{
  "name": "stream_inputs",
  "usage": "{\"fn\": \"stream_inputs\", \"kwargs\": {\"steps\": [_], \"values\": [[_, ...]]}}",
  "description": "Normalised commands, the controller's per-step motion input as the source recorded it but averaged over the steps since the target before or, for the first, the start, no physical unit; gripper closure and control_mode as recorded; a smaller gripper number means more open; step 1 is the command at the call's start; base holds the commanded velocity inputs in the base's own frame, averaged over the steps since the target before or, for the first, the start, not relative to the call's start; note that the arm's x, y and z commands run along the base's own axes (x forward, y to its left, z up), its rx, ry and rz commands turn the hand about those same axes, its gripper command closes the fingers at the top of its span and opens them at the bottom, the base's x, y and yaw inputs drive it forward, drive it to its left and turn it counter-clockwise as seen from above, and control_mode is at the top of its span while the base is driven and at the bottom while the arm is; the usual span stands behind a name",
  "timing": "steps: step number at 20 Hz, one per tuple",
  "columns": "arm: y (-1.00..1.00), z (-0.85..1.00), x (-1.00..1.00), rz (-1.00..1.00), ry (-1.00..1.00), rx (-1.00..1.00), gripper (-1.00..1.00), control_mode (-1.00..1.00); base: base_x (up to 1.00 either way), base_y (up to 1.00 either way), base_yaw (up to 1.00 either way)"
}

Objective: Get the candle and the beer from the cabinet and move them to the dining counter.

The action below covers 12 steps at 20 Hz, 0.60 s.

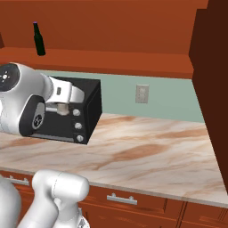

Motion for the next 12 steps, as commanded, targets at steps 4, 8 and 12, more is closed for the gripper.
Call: {"fn": "stream_inputs", "kwargs": {"steps": [4, 8, 12], "values": [[-0.01, -0.24, -0.31, 0.11, 0.0, -0.02, 1.0, -1.0, 0.0, 0.0, 0.0], [0.0, -0.02, -0.26, 0.01, 0.0, 0.0, 1.0, -1.0, 0.0, 0.0, 0.0], [-0.01, 0.0, -0.2, 0.0, 0.0, 0.0, 1.0, -1.0, 0.0, 0.0, 0.0]]}}
